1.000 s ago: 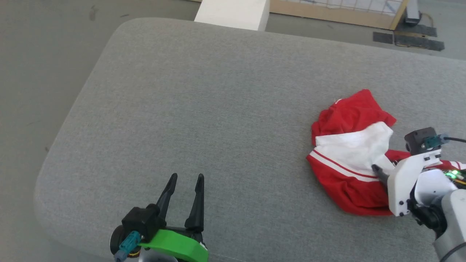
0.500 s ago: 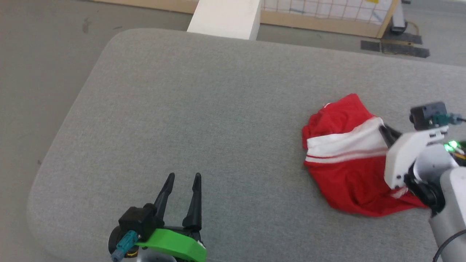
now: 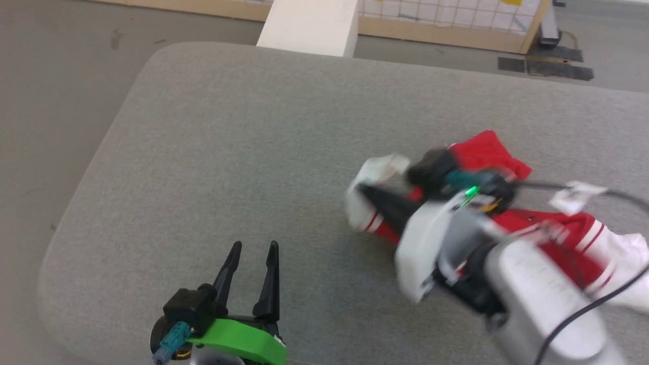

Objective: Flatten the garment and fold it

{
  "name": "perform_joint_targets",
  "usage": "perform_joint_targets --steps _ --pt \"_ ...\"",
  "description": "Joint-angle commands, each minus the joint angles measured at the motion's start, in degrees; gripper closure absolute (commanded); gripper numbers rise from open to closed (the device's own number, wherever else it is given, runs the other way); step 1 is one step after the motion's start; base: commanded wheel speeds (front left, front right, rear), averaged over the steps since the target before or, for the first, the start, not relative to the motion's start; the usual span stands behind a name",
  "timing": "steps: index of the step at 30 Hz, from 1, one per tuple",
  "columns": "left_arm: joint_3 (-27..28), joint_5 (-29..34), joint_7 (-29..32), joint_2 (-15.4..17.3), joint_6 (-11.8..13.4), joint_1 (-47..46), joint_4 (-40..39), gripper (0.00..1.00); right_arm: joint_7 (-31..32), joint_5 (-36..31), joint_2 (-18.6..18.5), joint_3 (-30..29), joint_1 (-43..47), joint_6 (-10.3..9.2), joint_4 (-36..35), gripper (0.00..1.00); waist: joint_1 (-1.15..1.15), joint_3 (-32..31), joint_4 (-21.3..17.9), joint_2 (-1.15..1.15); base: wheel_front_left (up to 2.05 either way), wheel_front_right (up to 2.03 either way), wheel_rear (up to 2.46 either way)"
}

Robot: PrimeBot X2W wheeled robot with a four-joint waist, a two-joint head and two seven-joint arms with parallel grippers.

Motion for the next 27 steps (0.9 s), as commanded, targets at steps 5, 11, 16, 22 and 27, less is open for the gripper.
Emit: perform_joint_targets --steps 5,11,16,22,27 --pt "-0.50 -0.52 -0.27 -0.13 0.34 -0.56 0.25 0.00 0.02 0.62 0.62 6.48 4.51 -0.09 7.27 1.00 0.00 1.57 3.79 0.00 0.00 0.00 0.00" --pt "-0.55 -0.82 -0.27 -0.13 0.62 -0.39 0.65 0.00 -2.32 -0.59 0.14 7.80 5.07 -0.09 14.44 0.00 0.00 0.95 4.70 0.00 0.00 0.00 0.00" --pt "-0.17 -0.69 -0.27 -0.13 0.80 0.24 0.59 0.00 -4.86 0.89 0.41 3.80 4.04 -0.09 13.26 0.00 0.00 -0.19 3.23 0.00 0.00 0.00 0.00" --pt "0.79 0.40 -0.27 -0.13 0.56 1.32 -0.16 0.00 -8.28 -1.11 0.58 -12.27 8.76 -0.09 6.31 0.00 0.00 -1.85 0.19 0.00 0.00 0.00 0.00" --pt "1.63 1.35 -0.27 -0.12 0.09 2.30 -0.70 0.00 -10.48 -7.48 3.08 -25.88 17.18 -0.09 -0.93 0.00 0.00 -2.34 -2.13 0.00 0.00 0.00 0.00"
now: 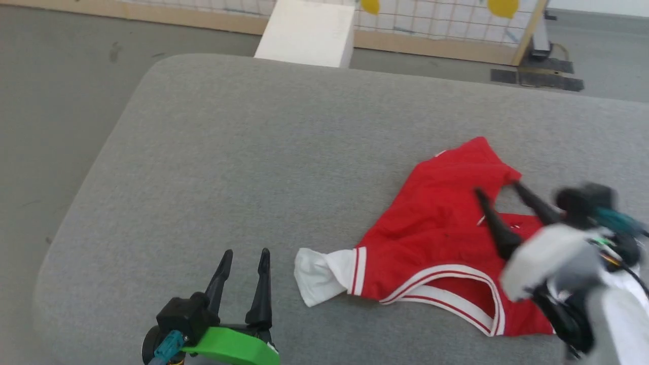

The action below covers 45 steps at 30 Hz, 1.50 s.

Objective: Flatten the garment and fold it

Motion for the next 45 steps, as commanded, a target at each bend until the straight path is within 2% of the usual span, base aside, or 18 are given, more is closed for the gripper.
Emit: perform_joint_targets --steps 1,5,8,14,17,21,28,34,40,45 --pt "0.18 0.66 -0.27 -0.10 -0.40 0.78 -0.29 0.00 -1.11 -2.34 1.46 -2.96 2.89 -0.08 -1.93 0.00 0.00 -0.55 -1.76 0.00 0.00 0.00 0.00" --pt "0.84 1.32 -0.27 -0.09 -0.82 1.77 -1.37 0.00 -4.79 -7.51 5.54 -11.98 10.58 -0.08 -6.71 0.00 0.00 -0.55 -3.67 0.00 0.00 0.00 0.00" --pt "1.23 1.60 -0.27 -0.10 -1.08 2.88 -1.81 0.00 -7.64 -9.45 6.83 -15.74 15.77 -0.08 -7.98 0.00 0.00 -0.61 -4.95 0.00 0.00 0.00 0.00" --pt "1.83 1.81 -0.27 -0.11 -1.06 5.13 -1.88 0.00 -12.29 -2.41 7.02 -16.82 22.01 -0.08 -4.78 0.00 0.00 -1.02 -7.31 0.00 0.00 0.00 0.00" --pt "1.35 2.67 -0.27 0.34 -1.53 4.26 -1.65 0.00 -13.88 -2.05 7.03 -16.40 22.14 -0.08 -3.73 0.00 0.00 -0.80 -8.28 0.00 0.00 0.00 0.00" --pt "0.38 3.08 2.01 1.15 -2.68 -1.33 -2.36 0.00 -14.74 -2.47 7.04 -16.91 20.76 -0.08 -3.97 0.00 0.00 0.65 -9.05 0.00 0.00 0.00 0.00" --pt "-7.04 8.19 14.84 3.92 -5.76 -22.64 0.27 0.00 -15.01 -2.51 7.04 -17.81 18.01 -0.08 -4.68 0.00 0.00 5.34 -10.13 0.00 0.00 0.00 0.00" --pt "-14.02 6.75 24.58 2.27 -6.75 -37.89 10.55 0.00 -15.32 -2.03 7.04 -16.99 15.86 -0.08 -4.32 0.00 0.00 9.45 -11.90 0.00 0.00 0.00 0.00" --pt "-18.88 2.61 32.14 1.17 -6.92 -45.08 22.25 0.00 -15.62 -1.92 7.04 -16.20 13.43 -0.08 -3.83 0.00 0.00 13.12 -14.35 0.00 0.00 0.00 0.00" --pt "-20.70 -0.32 38.28 0.63 -6.93 -47.86 30.86 0.00 -15.87 -1.95 7.05 -16.30 12.15 -0.08 -3.67 0.00 0.00 15.44 -15.80 0.00 0.00 0.00 0.00"
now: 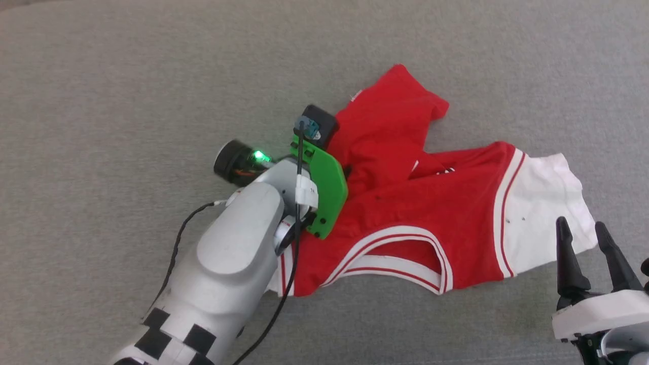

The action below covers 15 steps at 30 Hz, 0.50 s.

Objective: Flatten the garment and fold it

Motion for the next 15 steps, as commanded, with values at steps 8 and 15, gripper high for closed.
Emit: perform_joint_targets --steps 8,15 --pt "-1.93 -0.41 1.46 -0.42 -0.11 -4.03 7.29 1.00 -1.32 0.88 0.06 -0.07 -2.47 -0.08 0.74 0.00 0.00 4.05 -2.85 0.00 0.00 0.00 0.00" --pt "0.35 0.28 -8.58 -0.63 4.10 -12.50 3.29 1.00 -1.44 0.91 0.06 -0.80 -2.87 -0.08 1.66 0.00 0.00 3.54 -1.41 0.00 0.00 0.00 0.00"
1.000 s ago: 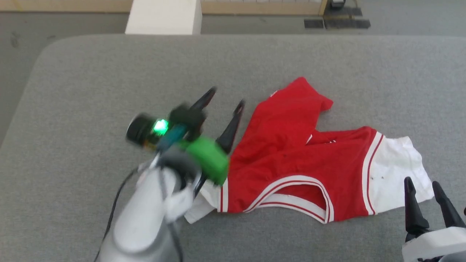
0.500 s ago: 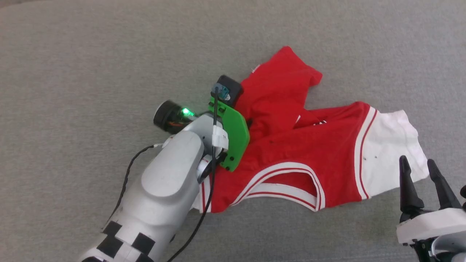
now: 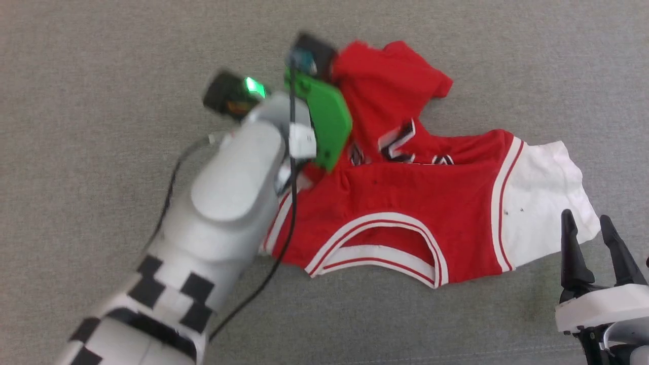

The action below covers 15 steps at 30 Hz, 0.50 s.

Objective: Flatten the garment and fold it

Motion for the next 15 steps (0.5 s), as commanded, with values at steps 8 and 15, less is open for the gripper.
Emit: perform_joint_targets --steps 8,15 --pt "3.44 1.32 -7.45 1.92 4.78 -5.38 1.46 1.00 0.23 0.17 0.05 1.09 -1.63 -0.08 -0.41 0.00 0.00 1.53 -1.28 0.00 0.00 0.00 0.00" --pt "5.41 -0.73 -11.14 2.42 6.35 -2.86 8.24 0.00 0.34 -0.18 0.05 1.09 -2.50 -0.08 -0.61 0.00 0.00 3.79 -2.03 0.00 0.00 0.00 0.00"
